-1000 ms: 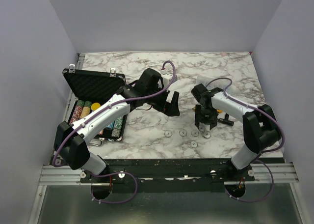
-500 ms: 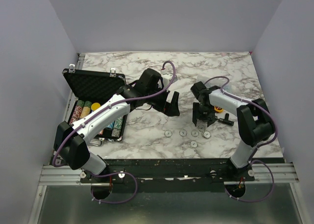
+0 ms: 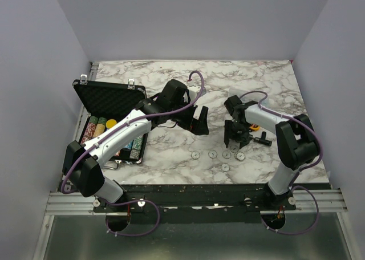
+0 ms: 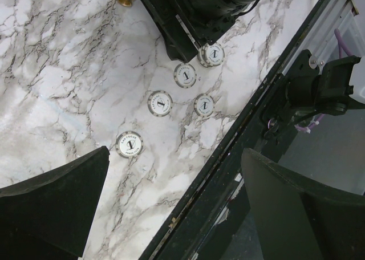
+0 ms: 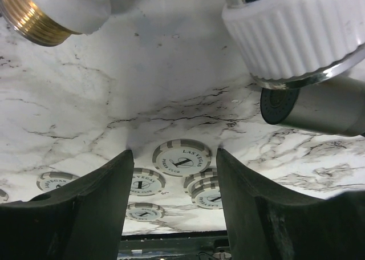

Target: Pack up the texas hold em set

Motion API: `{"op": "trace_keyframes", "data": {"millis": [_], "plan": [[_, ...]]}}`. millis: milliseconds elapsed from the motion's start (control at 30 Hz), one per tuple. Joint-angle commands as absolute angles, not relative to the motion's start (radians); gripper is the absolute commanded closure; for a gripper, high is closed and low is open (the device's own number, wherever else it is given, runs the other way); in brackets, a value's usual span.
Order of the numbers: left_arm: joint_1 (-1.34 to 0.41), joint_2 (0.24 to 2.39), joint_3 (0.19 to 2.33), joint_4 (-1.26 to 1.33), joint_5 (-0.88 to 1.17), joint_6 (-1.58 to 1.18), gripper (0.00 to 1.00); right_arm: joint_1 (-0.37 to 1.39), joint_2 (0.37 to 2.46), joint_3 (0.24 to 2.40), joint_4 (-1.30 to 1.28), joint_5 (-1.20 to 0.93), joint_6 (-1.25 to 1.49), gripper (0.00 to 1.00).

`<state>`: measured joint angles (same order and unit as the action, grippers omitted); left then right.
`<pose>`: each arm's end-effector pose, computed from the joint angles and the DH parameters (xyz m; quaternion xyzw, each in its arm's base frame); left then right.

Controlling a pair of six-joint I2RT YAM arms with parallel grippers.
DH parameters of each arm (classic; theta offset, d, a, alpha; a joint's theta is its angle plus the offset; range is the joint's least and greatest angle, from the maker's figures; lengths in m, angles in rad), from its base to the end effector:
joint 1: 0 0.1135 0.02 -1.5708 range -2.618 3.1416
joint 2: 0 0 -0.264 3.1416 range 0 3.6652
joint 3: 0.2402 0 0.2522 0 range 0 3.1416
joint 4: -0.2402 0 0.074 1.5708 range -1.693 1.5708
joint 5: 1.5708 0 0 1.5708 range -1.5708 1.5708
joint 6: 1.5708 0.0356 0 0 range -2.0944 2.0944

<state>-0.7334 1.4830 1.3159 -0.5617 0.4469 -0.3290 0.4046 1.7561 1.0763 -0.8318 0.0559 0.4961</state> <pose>0.2330 -0.2307 0.3242 0.2675 0.8537 -0.3763 0.2411 0.2796 0.1176 0.1563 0.0465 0.9981 -0.0123 0.0388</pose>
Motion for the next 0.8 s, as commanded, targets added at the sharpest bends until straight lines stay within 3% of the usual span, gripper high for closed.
{"op": "trace_keyframes", "data": {"millis": [0,267,767], "plan": [[-0.736,1.478,1.305,-0.543,0.457,-0.318,0.02,0.404,1.775,1.034,-0.807,0.026,0.491,0.38],[-0.736,1.477,1.304,-0.543,0.457,-0.318,0.02,0.405,1.793,1.017,-0.789,0.037,0.499,0.45],[-0.737,1.479,1.305,-0.543,0.459,-0.319,0.02,0.405,1.809,1.017,-0.798,0.085,0.487,0.45]]}}
